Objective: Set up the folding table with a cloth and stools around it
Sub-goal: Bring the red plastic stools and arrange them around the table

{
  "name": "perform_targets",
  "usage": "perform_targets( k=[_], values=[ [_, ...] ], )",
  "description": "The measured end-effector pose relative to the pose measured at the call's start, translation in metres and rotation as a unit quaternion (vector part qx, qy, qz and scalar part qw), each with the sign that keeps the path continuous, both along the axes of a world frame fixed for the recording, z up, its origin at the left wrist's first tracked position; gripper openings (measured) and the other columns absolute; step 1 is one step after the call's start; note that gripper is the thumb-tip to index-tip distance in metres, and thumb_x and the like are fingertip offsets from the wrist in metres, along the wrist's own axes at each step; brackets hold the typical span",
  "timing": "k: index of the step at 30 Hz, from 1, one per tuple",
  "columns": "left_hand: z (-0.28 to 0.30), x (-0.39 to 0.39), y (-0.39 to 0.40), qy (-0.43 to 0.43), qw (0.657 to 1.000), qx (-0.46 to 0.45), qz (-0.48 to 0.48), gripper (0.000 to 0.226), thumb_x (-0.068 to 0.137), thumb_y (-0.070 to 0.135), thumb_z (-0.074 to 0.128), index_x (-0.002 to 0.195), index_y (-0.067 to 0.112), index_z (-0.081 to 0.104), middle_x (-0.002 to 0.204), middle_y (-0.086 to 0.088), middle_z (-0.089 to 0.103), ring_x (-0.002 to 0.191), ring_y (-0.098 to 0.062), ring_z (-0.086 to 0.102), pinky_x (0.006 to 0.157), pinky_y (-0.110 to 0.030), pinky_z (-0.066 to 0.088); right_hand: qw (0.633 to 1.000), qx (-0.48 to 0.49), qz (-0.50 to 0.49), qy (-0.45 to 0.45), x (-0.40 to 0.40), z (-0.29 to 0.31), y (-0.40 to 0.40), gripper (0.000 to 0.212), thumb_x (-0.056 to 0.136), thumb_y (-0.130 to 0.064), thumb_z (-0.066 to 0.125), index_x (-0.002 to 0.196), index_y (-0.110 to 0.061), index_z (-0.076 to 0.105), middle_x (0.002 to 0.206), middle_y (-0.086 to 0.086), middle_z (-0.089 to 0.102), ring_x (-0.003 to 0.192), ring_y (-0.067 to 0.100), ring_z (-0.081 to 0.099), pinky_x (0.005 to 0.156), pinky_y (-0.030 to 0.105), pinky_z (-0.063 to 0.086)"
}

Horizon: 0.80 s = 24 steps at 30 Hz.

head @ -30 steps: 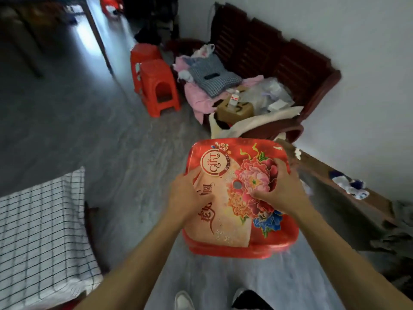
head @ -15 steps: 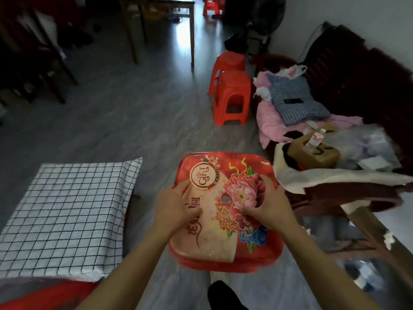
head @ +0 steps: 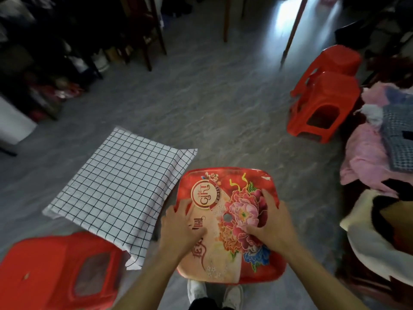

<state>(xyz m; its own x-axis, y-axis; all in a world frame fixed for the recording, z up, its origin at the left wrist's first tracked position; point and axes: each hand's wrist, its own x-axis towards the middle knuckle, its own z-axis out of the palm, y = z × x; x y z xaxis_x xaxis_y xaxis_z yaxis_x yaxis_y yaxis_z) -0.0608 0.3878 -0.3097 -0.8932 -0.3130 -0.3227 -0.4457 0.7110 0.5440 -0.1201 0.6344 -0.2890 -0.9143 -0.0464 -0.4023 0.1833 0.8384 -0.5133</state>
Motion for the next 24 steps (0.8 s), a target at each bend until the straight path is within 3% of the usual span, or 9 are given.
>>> perform_targets(
  k=[4,10,24],
  values=[
    [-0.029,-0.007,-0.029,-0.014,0.999,0.013,0.038,0.083,0.052,0.06,0.069,0.127,0.048,0.035,0.116,0.003,0.049,0.111,-0.021,0.047,0.093,-0.043,0.047,0.999,0.004,0.036,-0.011,-0.021,-0.023,-0.035,0.117,0.057,-0.062,0.083,0.147,-0.04,0.011,0.138,0.005,0.037,0.126,0.025,0.049,0.102,0.043,0.045],
    [-0.093,-0.023,-0.069,-0.035,0.996,0.02,0.077,0.073,0.068,0.051,0.071,0.131,0.045,0.035,0.121,-0.002,0.048,0.116,-0.025,0.046,0.096,-0.044,0.044,0.998,-0.002,0.063,-0.025,-0.054,-0.08,-0.083,0.111,0.051,-0.062,0.086,0.14,-0.045,0.021,0.126,0.003,0.047,0.119,0.023,0.052,0.098,0.04,0.048],
    [-0.296,-0.04,-0.105,-0.055,0.991,0.033,0.114,0.072,0.074,0.047,0.073,0.135,0.041,0.036,0.126,0.0,0.044,0.122,-0.024,0.041,0.1,-0.045,0.041,0.997,0.002,0.065,-0.027,-0.08,-0.288,-0.127,0.109,0.055,-0.053,0.088,0.142,-0.048,0.023,0.127,-0.001,0.041,0.12,0.021,0.05,0.098,0.039,0.045]
  ],
)
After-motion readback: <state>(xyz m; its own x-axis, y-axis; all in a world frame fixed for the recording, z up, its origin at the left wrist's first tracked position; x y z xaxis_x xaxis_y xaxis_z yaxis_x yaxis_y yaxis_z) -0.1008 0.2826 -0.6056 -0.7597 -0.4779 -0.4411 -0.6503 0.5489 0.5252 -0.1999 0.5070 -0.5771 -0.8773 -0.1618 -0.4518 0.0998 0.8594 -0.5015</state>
